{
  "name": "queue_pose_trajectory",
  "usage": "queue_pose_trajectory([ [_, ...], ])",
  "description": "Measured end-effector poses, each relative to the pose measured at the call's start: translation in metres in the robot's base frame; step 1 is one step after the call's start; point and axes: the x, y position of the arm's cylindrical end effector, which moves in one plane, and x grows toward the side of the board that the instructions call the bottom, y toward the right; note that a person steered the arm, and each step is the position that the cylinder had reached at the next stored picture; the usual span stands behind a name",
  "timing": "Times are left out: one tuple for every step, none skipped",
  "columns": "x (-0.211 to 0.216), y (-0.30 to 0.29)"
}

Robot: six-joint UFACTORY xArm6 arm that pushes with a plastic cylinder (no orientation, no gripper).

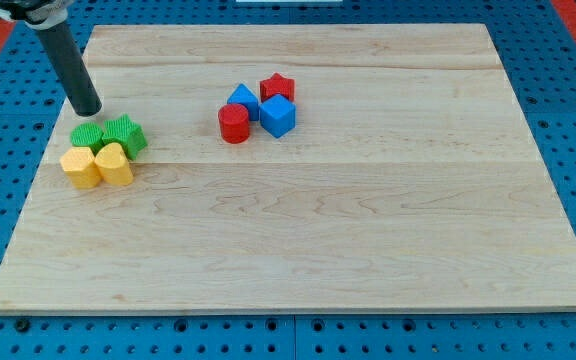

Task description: Move the green star into the yellow heart

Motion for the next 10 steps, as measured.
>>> queue_pose_trajectory([
  [0.000,0.000],
  [0.000,0.003],
  [0.000,0.037],
  [0.005,0.045],
  [0.024,0.042],
  [0.024,0.042],
  [0.023,0.041],
  [0.022,-0.005],
  [0.022,-0.053],
  [0.035,-0.053],
])
